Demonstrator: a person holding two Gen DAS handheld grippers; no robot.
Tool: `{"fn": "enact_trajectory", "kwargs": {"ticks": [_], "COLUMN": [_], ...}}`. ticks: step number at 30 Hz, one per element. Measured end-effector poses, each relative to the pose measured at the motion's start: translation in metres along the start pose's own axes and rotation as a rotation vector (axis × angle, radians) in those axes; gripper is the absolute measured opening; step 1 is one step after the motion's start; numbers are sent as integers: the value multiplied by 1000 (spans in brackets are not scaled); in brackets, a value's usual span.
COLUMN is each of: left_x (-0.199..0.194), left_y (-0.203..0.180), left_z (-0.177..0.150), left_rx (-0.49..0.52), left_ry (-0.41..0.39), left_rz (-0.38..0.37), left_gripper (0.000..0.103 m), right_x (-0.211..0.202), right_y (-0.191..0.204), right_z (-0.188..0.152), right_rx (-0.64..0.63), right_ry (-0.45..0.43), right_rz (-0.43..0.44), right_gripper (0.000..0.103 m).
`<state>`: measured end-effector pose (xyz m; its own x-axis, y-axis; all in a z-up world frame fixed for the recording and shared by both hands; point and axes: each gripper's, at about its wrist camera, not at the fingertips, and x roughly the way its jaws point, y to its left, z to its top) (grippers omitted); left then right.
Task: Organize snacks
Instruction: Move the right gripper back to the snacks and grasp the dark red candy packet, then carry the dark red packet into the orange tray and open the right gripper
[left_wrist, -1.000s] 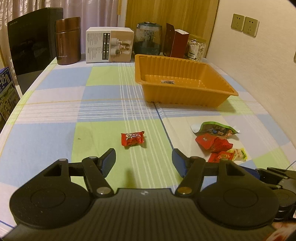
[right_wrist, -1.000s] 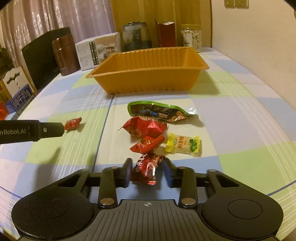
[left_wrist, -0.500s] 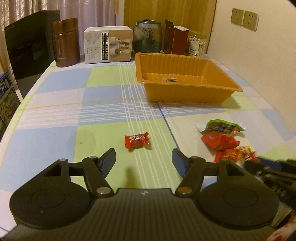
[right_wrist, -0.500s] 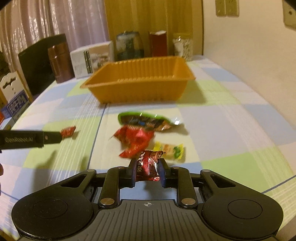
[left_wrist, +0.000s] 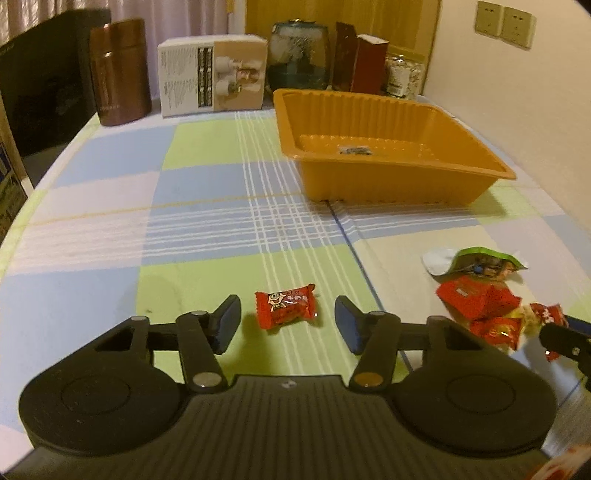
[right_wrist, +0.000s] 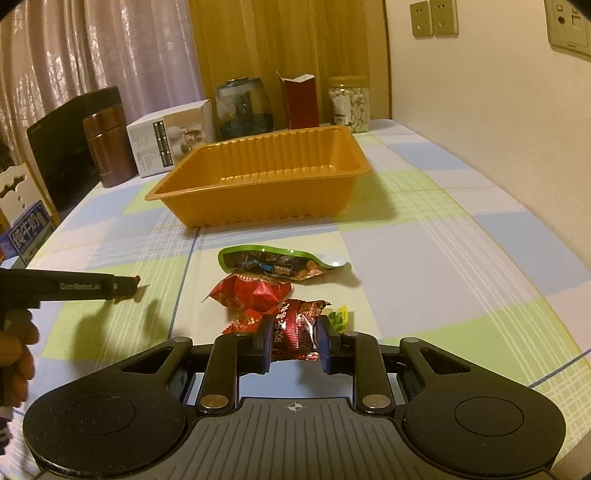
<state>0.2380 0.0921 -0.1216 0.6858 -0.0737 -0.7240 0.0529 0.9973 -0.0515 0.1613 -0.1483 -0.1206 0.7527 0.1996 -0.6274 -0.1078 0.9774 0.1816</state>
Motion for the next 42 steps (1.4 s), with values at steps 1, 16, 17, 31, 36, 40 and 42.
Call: {"fn": "enact_trajectory", "kwargs": {"ticks": [1, 16, 17, 31, 36, 40, 42], "left_x": [2, 6, 6, -28, -35, -37, -35], "left_y": [1, -7, -7, -24, -38, -52, -57], "left_z": [-1, 0, 0, 23, 40, 51, 57], "left_rx": [-12, 8, 6, 6, 7, 21, 25], "left_ry": [-1, -19, -17, -97, -136, -158, -162], "left_rz": [-3, 15, 13, -56, -99, -125, -137], "left_gripper": [44, 21, 21, 20, 20, 20, 20], "right_x": [1, 3, 3, -2, -3, 1, 3], "right_y": [-1, -7, -7, -11, -17, -20, -21], "right_z": [0, 4, 4, 27, 48, 65, 73], "right_rx": [3, 35, 36, 36, 42, 37, 33], "right_ry": [1, -1, -1, -63, -107, -138, -153], "right_rz": [0, 2, 1, -4, -6, -2, 2], "right_gripper": [25, 25, 25, 25, 25, 25, 25]}}
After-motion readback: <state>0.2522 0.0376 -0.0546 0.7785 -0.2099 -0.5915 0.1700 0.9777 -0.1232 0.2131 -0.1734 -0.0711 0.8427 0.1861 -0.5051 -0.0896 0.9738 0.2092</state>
